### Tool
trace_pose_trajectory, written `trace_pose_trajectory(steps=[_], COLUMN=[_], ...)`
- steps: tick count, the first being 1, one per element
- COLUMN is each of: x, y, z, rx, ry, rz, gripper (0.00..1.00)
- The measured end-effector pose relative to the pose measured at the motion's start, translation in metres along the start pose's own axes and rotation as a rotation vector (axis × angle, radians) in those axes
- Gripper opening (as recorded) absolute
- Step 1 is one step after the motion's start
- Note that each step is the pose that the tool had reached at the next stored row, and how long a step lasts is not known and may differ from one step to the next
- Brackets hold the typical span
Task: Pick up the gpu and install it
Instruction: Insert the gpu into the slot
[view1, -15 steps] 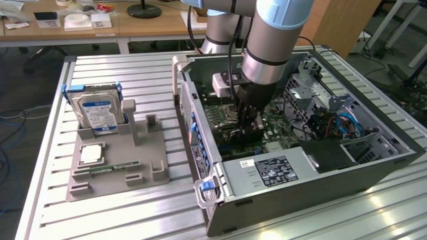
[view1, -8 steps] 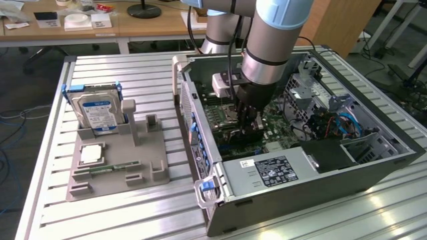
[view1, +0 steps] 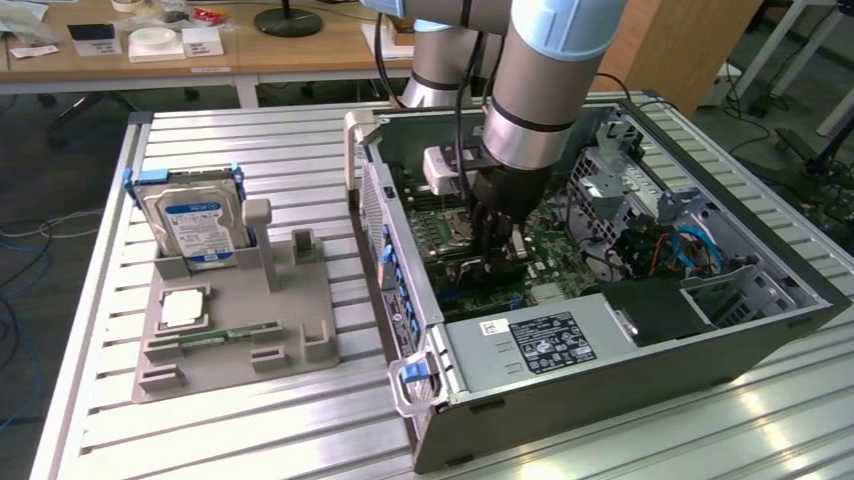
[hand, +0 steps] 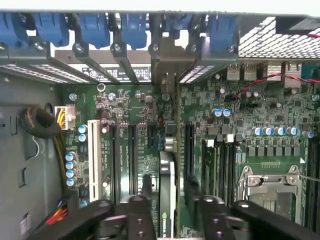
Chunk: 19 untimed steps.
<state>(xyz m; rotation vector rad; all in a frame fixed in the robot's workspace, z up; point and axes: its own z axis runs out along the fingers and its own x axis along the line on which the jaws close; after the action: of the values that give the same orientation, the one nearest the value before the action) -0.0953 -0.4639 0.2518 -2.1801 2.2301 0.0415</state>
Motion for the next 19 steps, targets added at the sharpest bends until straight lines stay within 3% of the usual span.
trace_pose_trajectory(steps=[1,3,7,10,19], x=[0.0,0.0,0.0,0.0,-0.002], y=[0.0,0.0,0.0,0.0,0.0001], z=[-0.0001,-0.0001,-0.0001,-0.0026,-0.0384], rx=[-0.0001,-0.0001,-0.0001,-0.0003,0.0007], ry=[0.0003,0.0002,0.0003,0.0007,0.0002], rz=[0.0,0.0,0.0,0.0,0.0], gripper=[0.39,0.51,0.63,0.63,0.63])
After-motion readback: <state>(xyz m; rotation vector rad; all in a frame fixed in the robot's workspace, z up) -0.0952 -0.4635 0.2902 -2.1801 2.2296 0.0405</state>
